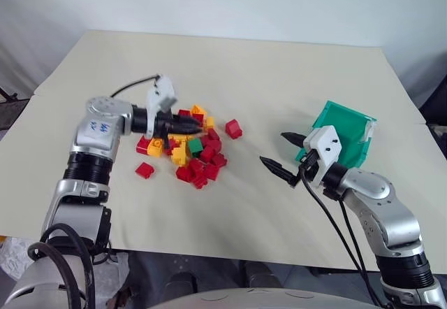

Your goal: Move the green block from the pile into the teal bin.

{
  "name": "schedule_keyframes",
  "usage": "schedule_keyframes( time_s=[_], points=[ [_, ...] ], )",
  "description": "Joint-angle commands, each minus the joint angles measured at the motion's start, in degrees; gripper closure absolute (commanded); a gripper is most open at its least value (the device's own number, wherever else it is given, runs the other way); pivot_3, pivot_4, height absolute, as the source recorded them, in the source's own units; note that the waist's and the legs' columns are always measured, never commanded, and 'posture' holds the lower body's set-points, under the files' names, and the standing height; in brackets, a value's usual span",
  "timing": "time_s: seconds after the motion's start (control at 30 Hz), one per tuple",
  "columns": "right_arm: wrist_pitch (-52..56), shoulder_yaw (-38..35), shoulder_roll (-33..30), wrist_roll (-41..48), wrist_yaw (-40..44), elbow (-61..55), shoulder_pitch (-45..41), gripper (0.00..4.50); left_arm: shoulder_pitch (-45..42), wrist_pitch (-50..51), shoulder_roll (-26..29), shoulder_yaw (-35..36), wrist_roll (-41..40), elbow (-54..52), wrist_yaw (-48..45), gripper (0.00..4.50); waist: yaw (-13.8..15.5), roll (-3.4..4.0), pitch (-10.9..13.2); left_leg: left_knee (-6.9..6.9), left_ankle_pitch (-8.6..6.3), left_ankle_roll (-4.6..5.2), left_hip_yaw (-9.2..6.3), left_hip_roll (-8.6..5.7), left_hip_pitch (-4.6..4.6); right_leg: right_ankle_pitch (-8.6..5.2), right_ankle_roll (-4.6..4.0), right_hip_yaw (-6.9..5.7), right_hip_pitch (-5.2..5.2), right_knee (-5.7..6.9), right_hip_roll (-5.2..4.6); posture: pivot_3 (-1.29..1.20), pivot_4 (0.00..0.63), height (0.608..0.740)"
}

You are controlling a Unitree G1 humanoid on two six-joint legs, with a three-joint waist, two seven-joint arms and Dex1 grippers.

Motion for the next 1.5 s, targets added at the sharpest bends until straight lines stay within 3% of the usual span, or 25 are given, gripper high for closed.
schedule_keyframes(
  time_s=[0.03,0.23,0.27,0.5,0.57,0.73,0.77,1.2,1.5],
  points=[
    [-0.2,-3.45,-1.68,0.82,0.16,-2.1,0.99,0.0,-1.61,0.5,-0.12,0.57,-2.51,-3.42,-1.18,4.47,-0.05,0.0,0.0,0.0,0.0,0.0,0.01,0.0,0.01,0.0,0.0,0.0,0.0,0.0,0.0,0.0,0.15,0.74],
    [-0.57,-5.06,-2.78,0.98,0.41,-2.26,2.08,0.0,-0.44,-1.16,0.17,-3.16,0.46,-1.84,-0.95,4.47,-0.25,0.0,0.0,0.0,0.0,0.0,0.02,0.0,0.04,0.0,0.0,0.02,0.0,0.04,0.0,0.0,0.15,0.74],
    [-0.57,-5.15,-2.7,0.93,0.32,-2.4,2.28,0.0,-0.45,-1.69,0.84,-4.55,2.85,-0.29,0.73,4.3,-0.25,0.0,0.0,0.0,0.0,0.0,0.02,0.0,0.06,0.0,0.0,0.02,0.01,0.04,0.0,0.0,0.15,0.74],
    [-0.42,-4.72,-1.98,0.81,-0.28,-3.02,3.06,0.0,0.01,1.37,4.44,-10.66,9.36,1.13,0.28,2.43,-0.13,0.0,0.01,0.0,0.0,0.0,0.03,0.0,0.05,0.0,0.0,0.05,-0.01,0.04,0.02,0.0,0.15,0.74],
    [-0.43,-4.49,-1.72,0.77,-0.46,-3.0,3.04,0.0,0.27,3.94,5.49,-12.62,10.98,-0.04,-0.44,1.7,-0.14,0.0,0.01,0.0,0.0,0.0,0.04,-0.01,0.04,0.0,0.0,0.05,0.0,0.02,0.02,0.0,0.15,0.74],
    [-0.79,-3.45,-0.64,0.28,-0.95,-2.51,2.62,0.0,0.82,6.7,4.67,-14.71,12.34,-1.38,0.03,0.16,-0.08,0.0,0.01,0.0,0.0,0.0,0.03,-0.01,0.03,-0.01,0.01,0.04,0.0,0.01,0.02,0.0,0.15,0.74],
    [-0.95,-3.45,-0.44,0.2,-1.04,-2.35,2.52,0.0,0.91,7.22,4.47,-15.17,12.6,-1.66,0.04,0.04,-0.07,0.0,0.01,0.0,0.0,0.0,0.03,-0.01,0.03,-0.01,0.0,0.04,0.0,0.01,0.02,0.0,0.15,0.74],
    [-1.6,-3.45,0.73,-0.58,-1.95,-2.67,3.33,0.0,-1.65,1.35,0.66,-22.75,21.62,6.85,4.44,0.04,-0.26,0.0,0.0,0.08,0.0,0.0,0.06,-0.03,0.22,0.0,0.01,0.08,0.14,0.12,0.02,0.0,0.15,0.74],
    [-1.63,-3.43,0.86,-0.56,-2.64,-3.21,3.99,0.0,-2.69,1.58,0.62,-21.63,21.32,10.29,4.71,0.04,-0.99,0.0,0.0,0.07,0.15,0.26,0.1,-0.03,0.37,0.0,0.02,0.15,0.14,0.31,0.07,0.0,0.15,0.74]
  ],
)
